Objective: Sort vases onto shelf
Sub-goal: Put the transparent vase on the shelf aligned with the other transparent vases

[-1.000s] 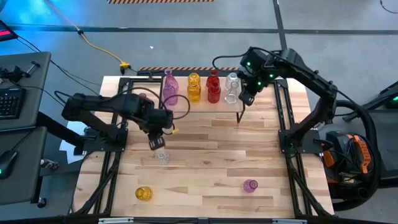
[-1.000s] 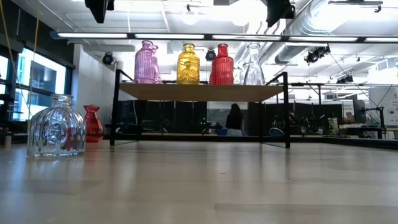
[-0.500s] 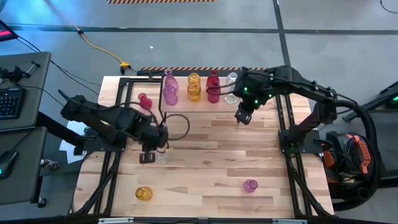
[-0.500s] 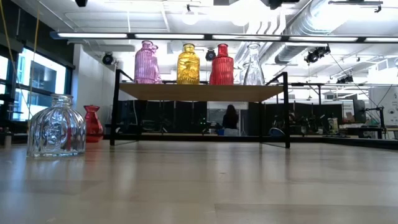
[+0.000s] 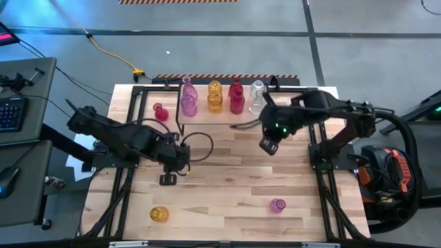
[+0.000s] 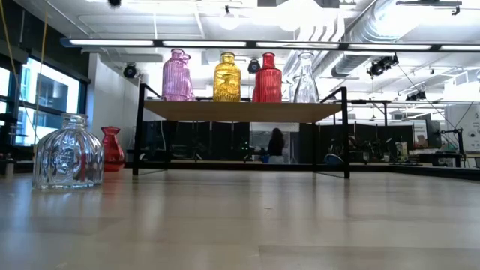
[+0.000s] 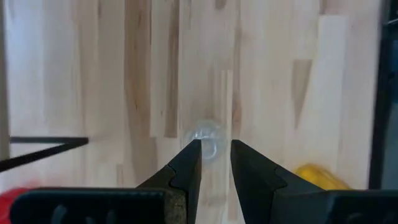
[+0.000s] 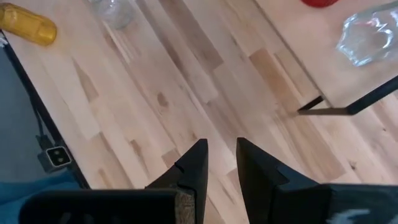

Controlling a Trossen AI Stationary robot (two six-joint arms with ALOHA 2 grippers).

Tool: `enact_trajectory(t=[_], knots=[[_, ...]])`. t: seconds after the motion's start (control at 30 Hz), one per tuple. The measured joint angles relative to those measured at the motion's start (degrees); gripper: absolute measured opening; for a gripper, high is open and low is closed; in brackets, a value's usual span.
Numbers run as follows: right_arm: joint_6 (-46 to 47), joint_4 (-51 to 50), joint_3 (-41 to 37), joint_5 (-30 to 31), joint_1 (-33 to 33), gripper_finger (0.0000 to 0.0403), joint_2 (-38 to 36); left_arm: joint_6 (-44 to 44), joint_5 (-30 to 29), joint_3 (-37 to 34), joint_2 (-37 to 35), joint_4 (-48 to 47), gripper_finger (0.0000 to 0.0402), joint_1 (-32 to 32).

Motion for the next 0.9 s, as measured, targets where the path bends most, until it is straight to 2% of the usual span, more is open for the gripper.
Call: enact_trajectory(t=[0.2, 0.43, 0.9], knots=[[6.23, -0.02, 0.0, 3.69, 6.93, 0.0067, 0.0, -2.66, -0.02, -8.59, 0.07, 1.25, 0.0076, -1.17], [12.14, -0.04, 0.0, 8.25, 12.1, 0.0067, 0.0, -3.62, 0.0, -16.16, 0.07, 8.34, 0.0076, -2.82], [14.88, -0.05, -0.02, 11.11, 14.71, 0.0067, 0.02, -4.64, 0.0, -25.81, 0.04, 15.86, 0.0076, -2.78]])
